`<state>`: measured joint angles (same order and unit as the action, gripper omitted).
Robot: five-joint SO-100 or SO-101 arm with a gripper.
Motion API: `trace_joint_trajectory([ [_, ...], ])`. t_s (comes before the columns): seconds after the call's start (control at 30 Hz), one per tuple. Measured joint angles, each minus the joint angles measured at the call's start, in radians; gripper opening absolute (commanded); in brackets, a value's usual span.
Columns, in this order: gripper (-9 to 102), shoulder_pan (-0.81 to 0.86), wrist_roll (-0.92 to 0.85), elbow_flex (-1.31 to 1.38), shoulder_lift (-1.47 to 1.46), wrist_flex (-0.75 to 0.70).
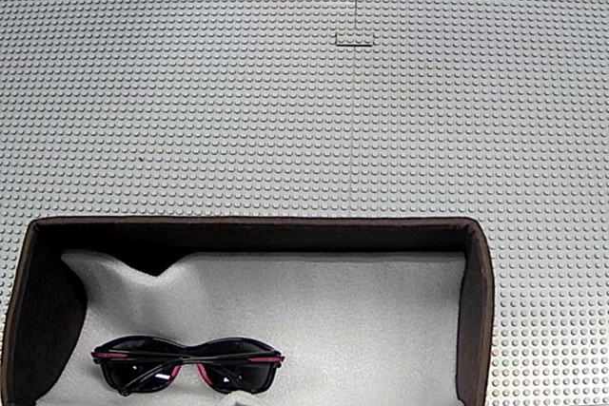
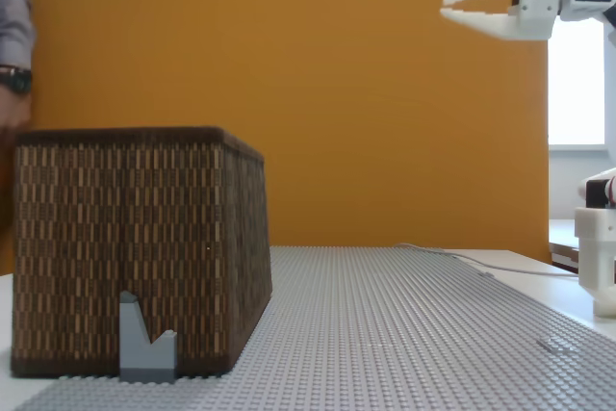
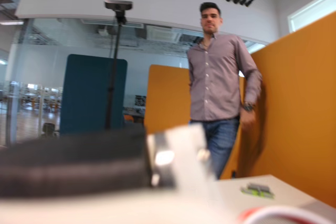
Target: Grasp a glasses and put it in the bin.
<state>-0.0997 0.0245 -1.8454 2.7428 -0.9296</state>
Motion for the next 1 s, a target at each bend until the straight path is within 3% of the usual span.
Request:
trace_joint_trajectory([
  [0.2,0,-0.028,0.052,0.161,-0.272,-0.160],
  [0.43,0,-0.025,0.052,0.176,-0.316,-0.261],
  [0.67,0,0.084,0.034,-0.075,-0.137,-0.225],
  [1.0,0,0.058,-0.020,-0.256,0.071,-0.169],
])
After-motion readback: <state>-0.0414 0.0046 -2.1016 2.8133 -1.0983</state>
